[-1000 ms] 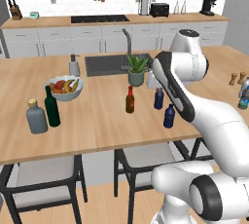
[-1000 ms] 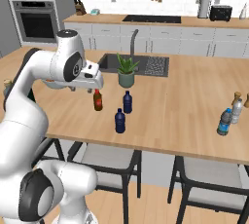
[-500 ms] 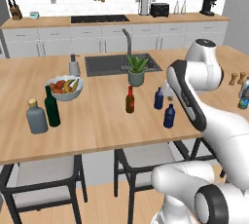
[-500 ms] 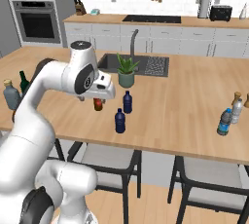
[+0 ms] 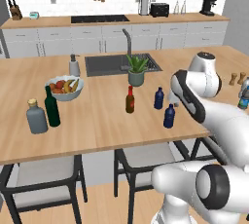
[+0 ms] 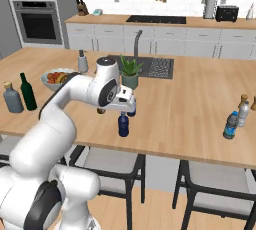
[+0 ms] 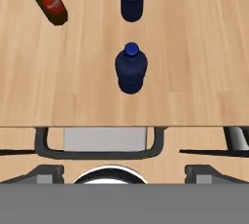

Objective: Move the plastic bottles in the middle to the plastics group, and the glass bottles in the middle to the glass group.

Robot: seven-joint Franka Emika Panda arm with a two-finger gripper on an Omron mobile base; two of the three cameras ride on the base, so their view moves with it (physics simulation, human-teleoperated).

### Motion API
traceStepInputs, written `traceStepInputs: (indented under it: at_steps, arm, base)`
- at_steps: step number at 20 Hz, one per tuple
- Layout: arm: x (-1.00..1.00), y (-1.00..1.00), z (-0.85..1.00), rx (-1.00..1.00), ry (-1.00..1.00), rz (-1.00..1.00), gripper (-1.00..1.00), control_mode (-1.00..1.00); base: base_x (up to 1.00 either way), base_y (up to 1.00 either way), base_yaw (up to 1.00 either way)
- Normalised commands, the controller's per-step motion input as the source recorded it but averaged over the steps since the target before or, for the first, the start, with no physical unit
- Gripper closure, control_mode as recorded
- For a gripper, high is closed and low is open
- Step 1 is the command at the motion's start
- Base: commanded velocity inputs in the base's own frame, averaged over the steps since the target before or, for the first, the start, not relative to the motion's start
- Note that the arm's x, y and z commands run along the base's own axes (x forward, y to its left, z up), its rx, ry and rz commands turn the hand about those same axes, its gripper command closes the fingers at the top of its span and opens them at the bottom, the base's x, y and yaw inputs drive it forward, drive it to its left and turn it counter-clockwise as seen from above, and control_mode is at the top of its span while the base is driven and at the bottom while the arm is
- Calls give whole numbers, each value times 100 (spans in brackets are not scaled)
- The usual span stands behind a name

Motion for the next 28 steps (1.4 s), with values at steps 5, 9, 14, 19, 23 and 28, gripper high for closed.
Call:
traceStepInputs:
  at_steps: [5,9,14,19,23,28]
  arm:
    - [68,-14,-42,0,7,0,-100,-100]
    - [47,4,-28,0,-3,0,-100,-100]
    - [39,2,-36,1,-5,0,-100,-100]
    - [46,2,-44,0,-6,-1,-100,-100]
    - [32,2,-32,0,0,-2,-100,-100]
    - [1,-1,-19,0,0,-3,-100,-100]
  base:
    - [0,0,0]
    - [0,0,0]
    - [0,0,0]
    - [0,0,0]
    - [0,0,0]
    - [0,0,0]
